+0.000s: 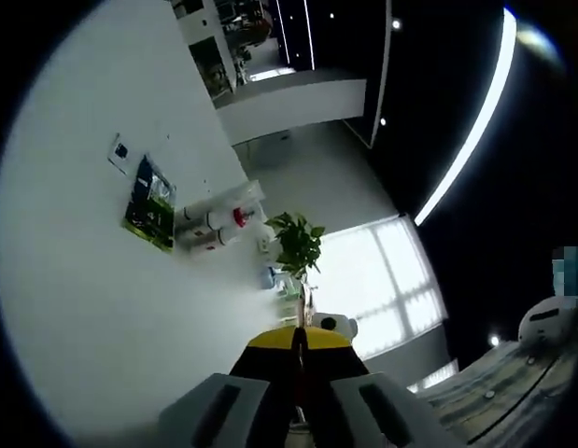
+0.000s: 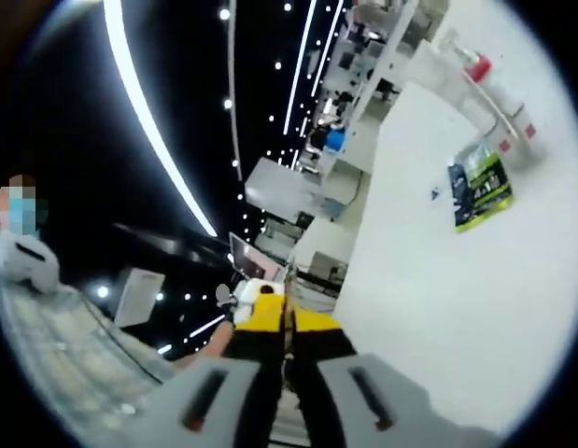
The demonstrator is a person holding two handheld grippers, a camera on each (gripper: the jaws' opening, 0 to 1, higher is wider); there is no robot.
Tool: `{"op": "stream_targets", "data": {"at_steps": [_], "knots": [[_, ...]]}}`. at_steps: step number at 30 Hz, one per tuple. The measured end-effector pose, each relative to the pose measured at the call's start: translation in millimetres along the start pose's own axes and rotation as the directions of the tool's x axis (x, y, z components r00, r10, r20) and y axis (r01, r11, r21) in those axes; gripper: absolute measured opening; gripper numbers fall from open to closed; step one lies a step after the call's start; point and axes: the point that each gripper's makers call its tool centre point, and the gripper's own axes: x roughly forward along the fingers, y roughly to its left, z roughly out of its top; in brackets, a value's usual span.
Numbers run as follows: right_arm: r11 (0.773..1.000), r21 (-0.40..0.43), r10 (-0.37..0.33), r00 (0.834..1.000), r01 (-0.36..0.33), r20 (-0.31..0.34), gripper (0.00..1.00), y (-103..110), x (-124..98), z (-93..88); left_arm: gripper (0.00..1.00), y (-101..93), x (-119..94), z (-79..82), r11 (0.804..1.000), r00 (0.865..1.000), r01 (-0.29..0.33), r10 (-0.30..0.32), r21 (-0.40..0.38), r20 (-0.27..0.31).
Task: Arrange the skincare products in the storage area until every visible bottle or jar stands upright without overlapping.
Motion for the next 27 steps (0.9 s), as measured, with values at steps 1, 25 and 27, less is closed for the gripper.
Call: {"op": "stream_targets", "data": {"at_steps": [1, 25, 27], "knots": [[1.0, 0.001, 0.005, 1.0, -0.005, -0.009, 0.01, 0.8, -0.5, -1.6, 0.0, -1.9, 0.8, 0.1, 1.0, 1.0, 0.004, -0.004, 0.016, -0.003], [0.981, -0.172, -0.098, 0.994, 0.087, -0.055, 0.16, -7.8, -10.6, -5.2, 0.0, 8.0, 1.6, -0.6, 0.999, 0.999, -0.049, 0.049, 0.0, -0.02], [0.969, -0.219, -0.134, 0.988, 0.116, -0.072, 0.2, -10.5, -11.5, -7.4, 0.0, 10.4, 2.1, 0.2, 0.998, 0.998, -0.058, 0.058, -0.009, -0.023]]}}
